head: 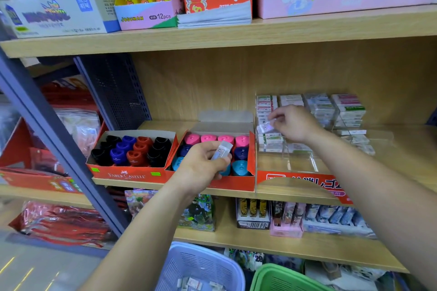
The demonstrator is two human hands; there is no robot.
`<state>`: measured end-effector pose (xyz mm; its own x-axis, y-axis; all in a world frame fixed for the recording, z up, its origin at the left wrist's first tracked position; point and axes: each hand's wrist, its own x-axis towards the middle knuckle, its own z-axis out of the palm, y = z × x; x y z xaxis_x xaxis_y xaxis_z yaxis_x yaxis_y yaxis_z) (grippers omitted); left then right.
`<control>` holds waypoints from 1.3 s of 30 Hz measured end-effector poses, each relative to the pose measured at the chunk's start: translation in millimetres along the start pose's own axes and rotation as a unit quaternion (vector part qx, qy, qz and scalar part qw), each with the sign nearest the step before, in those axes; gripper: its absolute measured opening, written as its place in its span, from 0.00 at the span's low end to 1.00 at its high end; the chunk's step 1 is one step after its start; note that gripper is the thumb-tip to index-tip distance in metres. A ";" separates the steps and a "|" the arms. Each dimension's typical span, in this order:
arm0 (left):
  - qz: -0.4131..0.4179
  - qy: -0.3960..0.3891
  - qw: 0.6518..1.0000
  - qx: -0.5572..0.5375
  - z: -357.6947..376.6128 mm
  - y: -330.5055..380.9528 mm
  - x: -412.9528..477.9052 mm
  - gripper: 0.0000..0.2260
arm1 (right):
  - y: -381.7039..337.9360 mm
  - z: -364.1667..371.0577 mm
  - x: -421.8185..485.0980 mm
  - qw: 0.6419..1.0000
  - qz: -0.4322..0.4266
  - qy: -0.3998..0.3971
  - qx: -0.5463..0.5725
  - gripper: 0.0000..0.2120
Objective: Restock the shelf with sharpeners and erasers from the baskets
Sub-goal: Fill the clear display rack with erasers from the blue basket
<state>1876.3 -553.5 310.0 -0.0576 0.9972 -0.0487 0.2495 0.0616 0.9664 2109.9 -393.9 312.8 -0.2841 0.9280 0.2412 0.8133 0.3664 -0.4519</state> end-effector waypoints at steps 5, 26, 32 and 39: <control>0.026 0.014 1.000 -0.008 2.5 1.9 -1.7 0.14 | 7.0 3.2 -5.7 0.998 -0.031 -0.030 -0.041 0.11; 0.096 0.055 0.991 -0.081 25.8 6.7 -9.6 0.12 | -62.1 8.6 -106.1 0.883 0.011 -0.047 0.467 0.12; 0.119 0.056 0.989 -0.069 38.2 11.1 -3.0 0.16 | -56.9 2.6 -110.2 0.887 -0.002 -0.052 0.460 0.10; 0.139 0.083 0.974 0.160 41.2 1.2 20.9 0.15 | -15.9 -22.2 -59.6 0.940 0.055 0.108 0.318 0.10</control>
<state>1915.3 -530.8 299.7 -0.0945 0.9580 0.2709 0.5648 -0.1725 0.8070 2125.2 -456.6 324.7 -0.0512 0.9522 0.3011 0.3442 0.2998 -0.8897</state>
